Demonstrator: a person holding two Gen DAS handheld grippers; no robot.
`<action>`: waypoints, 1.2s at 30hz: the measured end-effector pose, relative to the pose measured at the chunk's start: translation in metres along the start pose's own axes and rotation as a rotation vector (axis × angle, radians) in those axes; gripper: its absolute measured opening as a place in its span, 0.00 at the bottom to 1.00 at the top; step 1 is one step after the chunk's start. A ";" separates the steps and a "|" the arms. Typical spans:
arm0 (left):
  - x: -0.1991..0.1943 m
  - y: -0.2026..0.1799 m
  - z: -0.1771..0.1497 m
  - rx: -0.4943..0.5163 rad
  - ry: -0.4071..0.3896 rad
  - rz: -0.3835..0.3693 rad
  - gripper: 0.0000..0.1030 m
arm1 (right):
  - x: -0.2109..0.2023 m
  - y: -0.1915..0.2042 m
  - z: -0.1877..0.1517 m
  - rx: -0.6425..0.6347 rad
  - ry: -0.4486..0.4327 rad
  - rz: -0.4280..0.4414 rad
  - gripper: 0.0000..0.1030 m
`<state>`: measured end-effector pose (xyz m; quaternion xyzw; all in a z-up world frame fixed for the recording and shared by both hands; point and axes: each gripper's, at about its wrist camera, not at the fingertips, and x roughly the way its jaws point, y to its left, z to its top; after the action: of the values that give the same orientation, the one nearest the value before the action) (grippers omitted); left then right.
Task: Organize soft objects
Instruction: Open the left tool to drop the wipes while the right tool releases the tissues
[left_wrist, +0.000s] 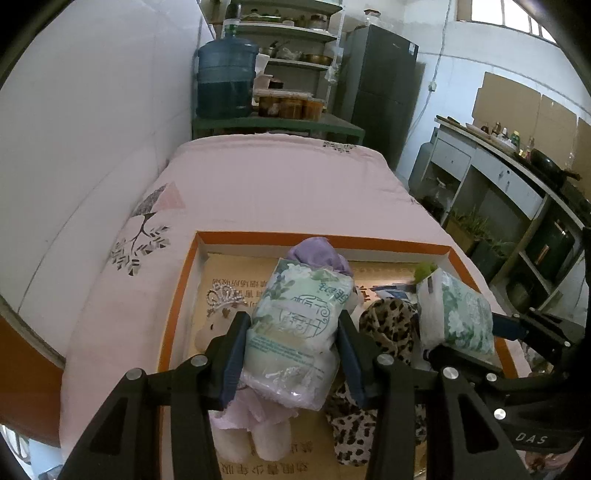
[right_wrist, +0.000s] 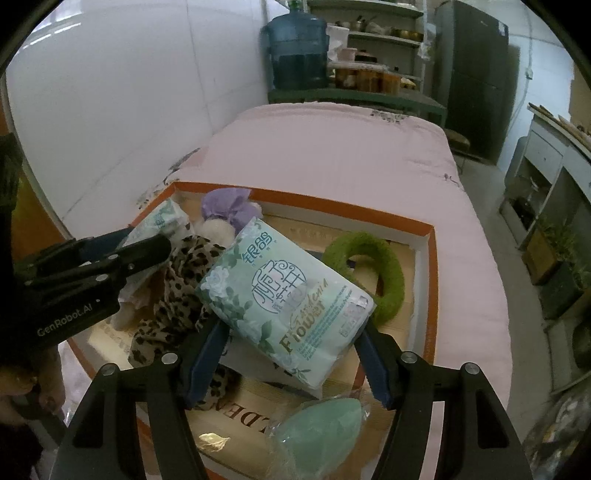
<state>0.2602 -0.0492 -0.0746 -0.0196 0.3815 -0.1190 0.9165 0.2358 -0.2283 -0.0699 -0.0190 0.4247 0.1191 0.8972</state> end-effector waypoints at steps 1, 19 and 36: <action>0.001 0.000 0.000 0.002 -0.001 0.000 0.45 | 0.001 0.000 0.000 -0.002 0.000 -0.001 0.67; -0.004 -0.007 -0.004 0.006 0.002 -0.019 0.55 | 0.001 0.003 -0.005 -0.008 -0.015 -0.017 0.71; -0.026 -0.005 -0.008 -0.006 -0.059 -0.027 0.64 | -0.011 -0.001 -0.009 0.024 -0.021 -0.042 0.74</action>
<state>0.2359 -0.0480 -0.0609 -0.0310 0.3546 -0.1294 0.9255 0.2221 -0.2323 -0.0673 -0.0156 0.4164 0.0954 0.9040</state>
